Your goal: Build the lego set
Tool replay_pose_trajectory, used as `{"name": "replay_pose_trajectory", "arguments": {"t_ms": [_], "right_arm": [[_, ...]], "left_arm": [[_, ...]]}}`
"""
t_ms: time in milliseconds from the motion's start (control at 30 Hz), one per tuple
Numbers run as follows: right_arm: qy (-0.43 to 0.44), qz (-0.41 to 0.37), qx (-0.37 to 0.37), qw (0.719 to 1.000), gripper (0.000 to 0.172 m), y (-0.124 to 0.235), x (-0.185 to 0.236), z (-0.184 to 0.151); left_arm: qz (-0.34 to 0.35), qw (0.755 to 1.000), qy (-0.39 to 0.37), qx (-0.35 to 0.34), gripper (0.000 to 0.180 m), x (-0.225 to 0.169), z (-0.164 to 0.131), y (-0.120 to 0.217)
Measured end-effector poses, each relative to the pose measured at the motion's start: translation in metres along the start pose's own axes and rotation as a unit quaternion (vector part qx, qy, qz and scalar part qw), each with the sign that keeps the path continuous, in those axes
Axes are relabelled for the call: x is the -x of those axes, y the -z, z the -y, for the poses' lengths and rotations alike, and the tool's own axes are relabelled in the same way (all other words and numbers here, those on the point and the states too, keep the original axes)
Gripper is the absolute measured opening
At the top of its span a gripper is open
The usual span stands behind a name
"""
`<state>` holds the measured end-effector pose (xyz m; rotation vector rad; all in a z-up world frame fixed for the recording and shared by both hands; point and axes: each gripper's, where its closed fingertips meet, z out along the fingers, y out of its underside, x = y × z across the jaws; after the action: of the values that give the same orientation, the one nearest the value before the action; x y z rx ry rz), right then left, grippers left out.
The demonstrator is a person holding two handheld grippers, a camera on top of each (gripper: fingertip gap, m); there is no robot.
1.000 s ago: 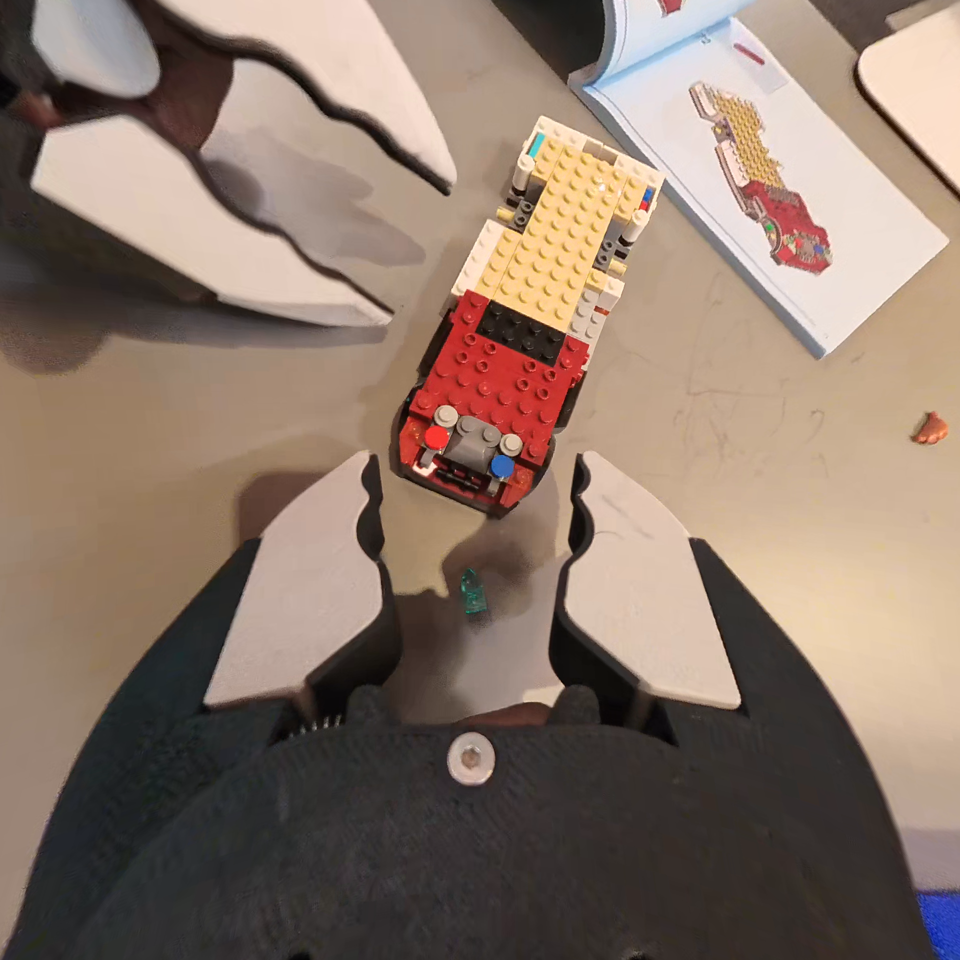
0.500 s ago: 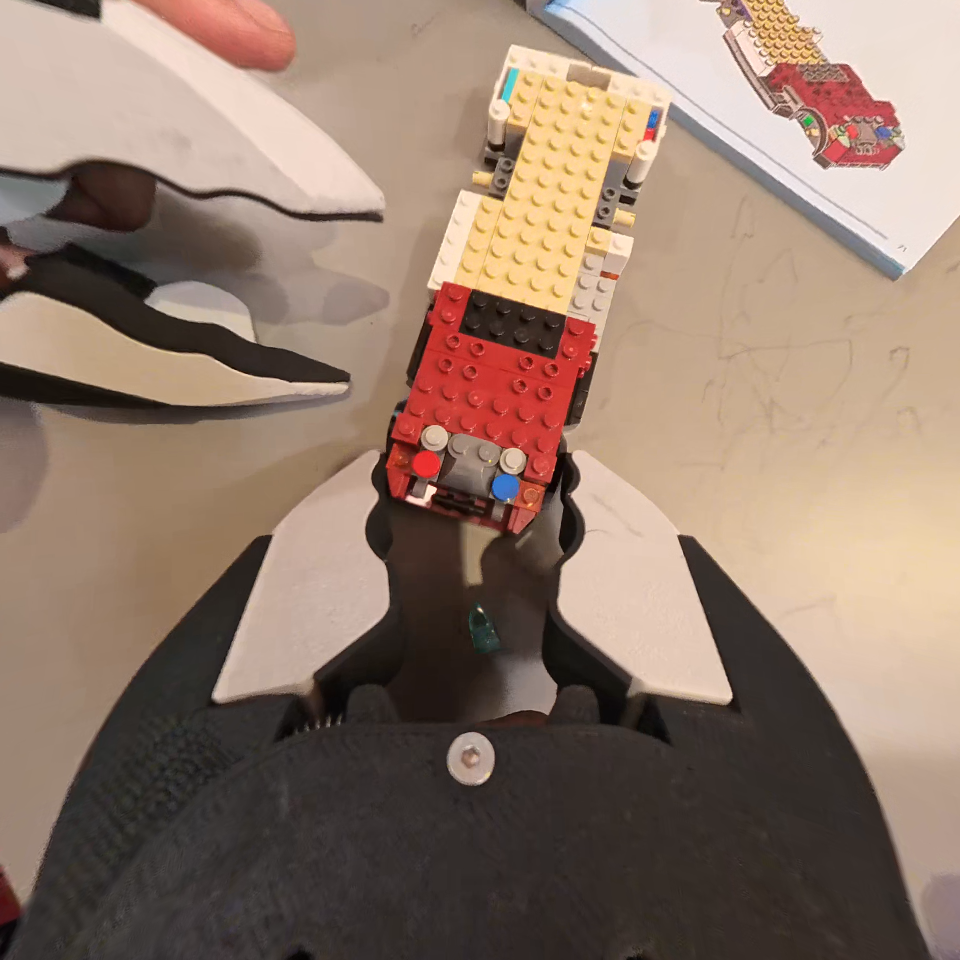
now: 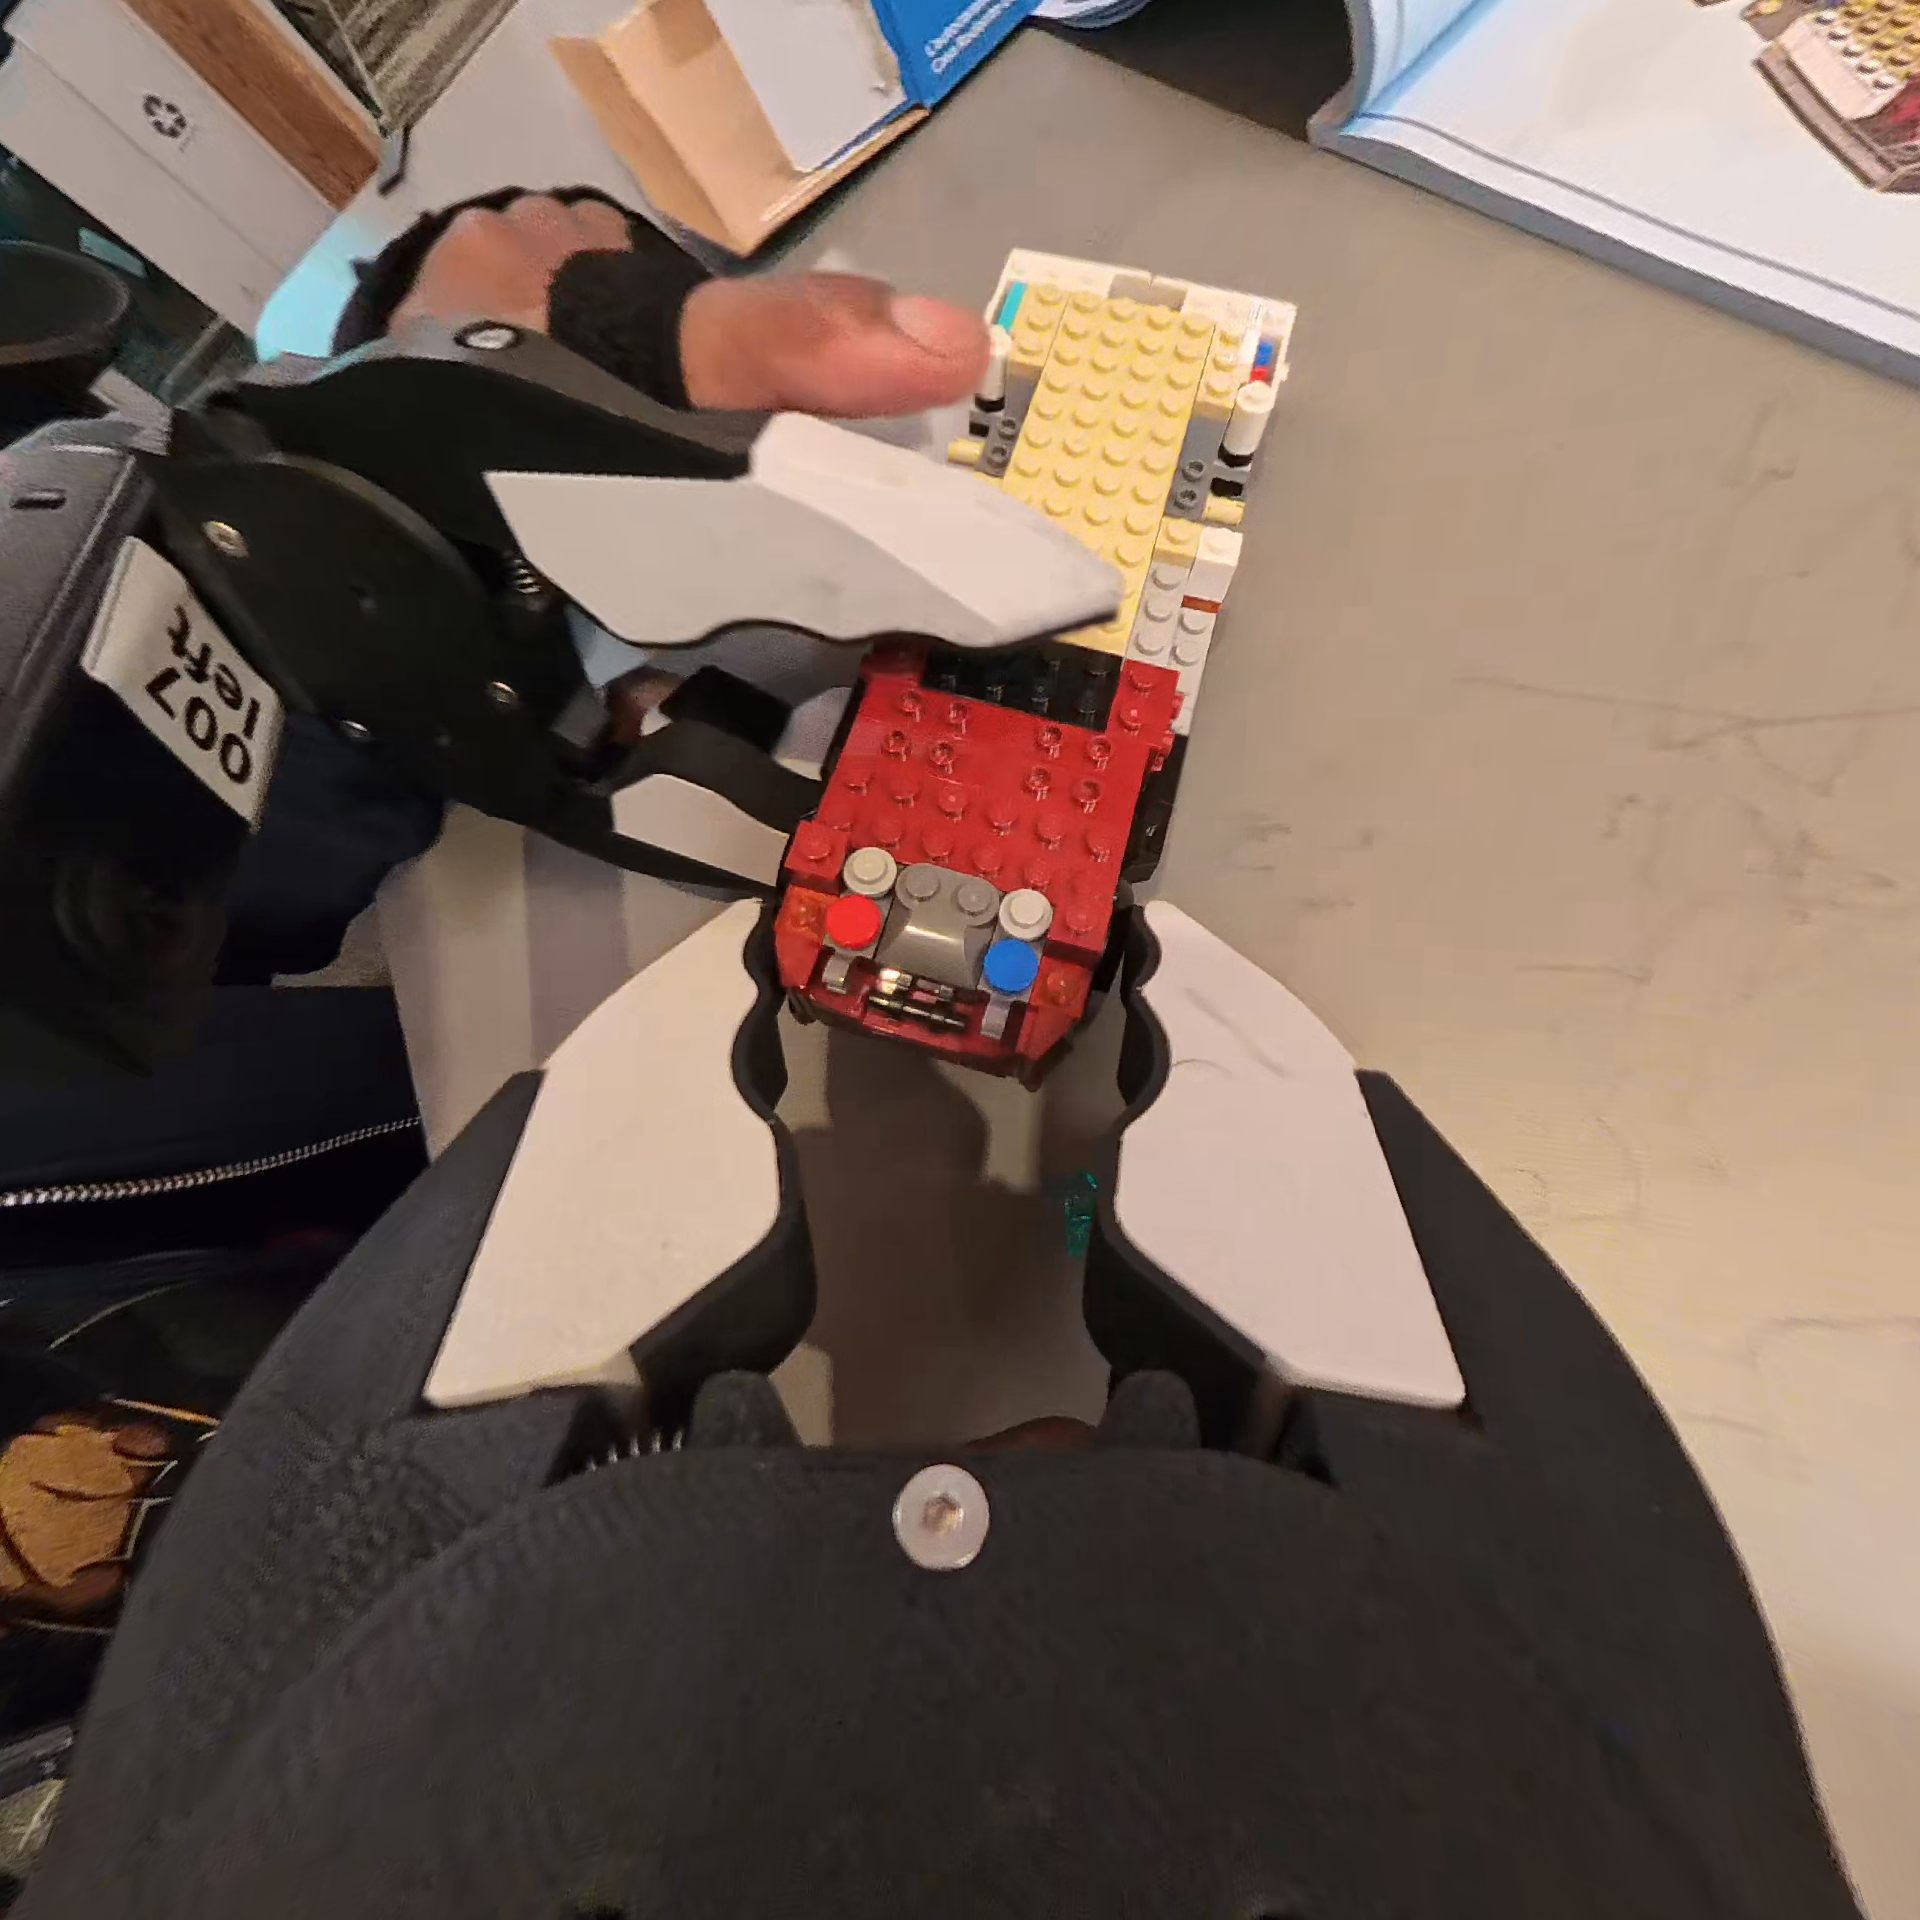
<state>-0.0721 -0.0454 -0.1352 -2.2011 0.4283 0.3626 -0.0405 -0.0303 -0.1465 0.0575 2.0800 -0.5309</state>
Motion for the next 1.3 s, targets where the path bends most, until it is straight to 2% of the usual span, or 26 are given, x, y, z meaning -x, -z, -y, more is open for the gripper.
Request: {"name": "replay_pose_trajectory", "arguments": {"t_ms": [367,533,667,833,967,1167,1300], "right_arm": [[0.014,0.01,-0.013,1.0,0.064,0.003,0.005,0.003],[0.039,-0.002,-0.02,0.999,0.063,0.007,0.001,0.006],[0.07,-0.023,-0.024,0.997,0.065,0.027,-0.002,0.002],[0.124,-0.097,0.014,0.987,0.063,0.075,-0.018,-0.037],[0.111,-0.158,0.045,0.98,0.054,0.11,-0.036,-0.079],[0.096,-0.197,0.091,0.971,0.042,0.115,-0.046,-0.123],[0.105,-0.209,0.086,0.968,0.034,0.115,-0.053,-0.124]], "left_arm": [[0.039,0.999,0.0,0.003,0.04,0.008,0.016,-0.009],[0.062,0.998,-0.009,0.013,0.038,0.011,0.017,-0.01],[0.074,0.997,-0.02,0.028,0.038,0.012,0.013,-0.012],[0.088,0.995,-0.033,0.033,0.037,0.012,0.016,-0.012],[0.096,0.994,-0.049,0.028,0.037,0.01,0.021,-0.012],[0.103,0.992,-0.063,0.03,0.036,0.006,0.023,-0.013],[0.107,0.992,-0.064,0.029,0.036,0.005,0.022,-0.012]]}}
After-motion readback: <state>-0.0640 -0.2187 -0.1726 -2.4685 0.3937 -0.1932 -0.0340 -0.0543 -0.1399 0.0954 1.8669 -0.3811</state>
